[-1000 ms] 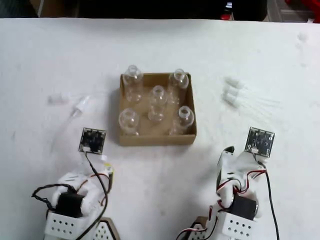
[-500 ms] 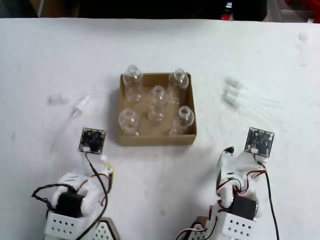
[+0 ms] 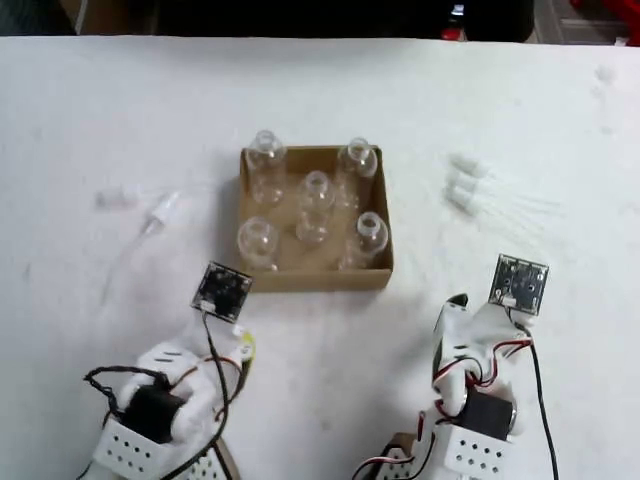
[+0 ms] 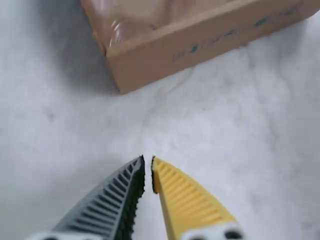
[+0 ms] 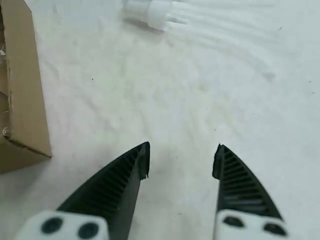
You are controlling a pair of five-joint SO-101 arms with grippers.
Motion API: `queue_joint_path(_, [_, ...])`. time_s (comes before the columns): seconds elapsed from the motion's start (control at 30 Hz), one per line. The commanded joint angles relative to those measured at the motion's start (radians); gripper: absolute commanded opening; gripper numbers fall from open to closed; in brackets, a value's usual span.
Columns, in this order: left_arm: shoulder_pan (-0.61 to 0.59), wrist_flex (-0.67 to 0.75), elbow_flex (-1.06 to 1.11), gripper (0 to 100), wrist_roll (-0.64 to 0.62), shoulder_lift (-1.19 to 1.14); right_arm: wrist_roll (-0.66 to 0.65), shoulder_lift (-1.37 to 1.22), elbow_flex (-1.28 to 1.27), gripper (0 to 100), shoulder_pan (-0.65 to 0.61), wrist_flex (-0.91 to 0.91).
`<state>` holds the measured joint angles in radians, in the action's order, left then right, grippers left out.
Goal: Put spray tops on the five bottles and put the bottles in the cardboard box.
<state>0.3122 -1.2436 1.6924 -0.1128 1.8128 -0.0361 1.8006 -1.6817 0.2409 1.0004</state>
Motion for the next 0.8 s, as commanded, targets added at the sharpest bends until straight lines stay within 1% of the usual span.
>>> queue_joint_path(0.0, [-0.044,0.172,-0.014,3,-0.006,0.008,0.002,0.004,-0.008,18.4,-0.005,0.007])
queue_joint_path(0.13, [-0.251,0.219,-0.127,3,-0.005,0.008,0.002,0.004,-0.008,18.4,-0.005,0.007])
queue_joint_path(0.33, [-0.674,0.224,-0.364,3,-0.003,0.008,0.002,0.004,-0.008,18.4,-0.005,0.007])
queue_joint_path(0.37, [-0.745,0.227,-0.390,3,0.008,0.008,0.002,0.004,-0.008,18.4,-0.005,0.007])
queue_joint_path(0.4, [-0.812,0.242,-0.413,3,0.044,0.008,0.002,0.004,-0.008,18.4,-0.005,0.007])
queue_joint_path(0.47, [-0.946,0.293,-0.437,3,0.190,0.008,0.002,0.004,-0.008,18.4,-0.005,0.007])
queue_joint_path(0.6, [-1.190,0.400,-0.404,3,0.569,0.008,0.002,0.004,-0.008,18.4,-0.005,0.007])
queue_joint_path(0.67, [-1.259,0.482,-0.342,3,0.710,0.008,0.002,0.004,-0.008,18.4,-0.005,0.007])
queue_joint_path(0.77, [-1.303,0.614,-0.195,3,0.861,0.008,0.002,0.004,-0.008,18.4,-0.005,0.007])
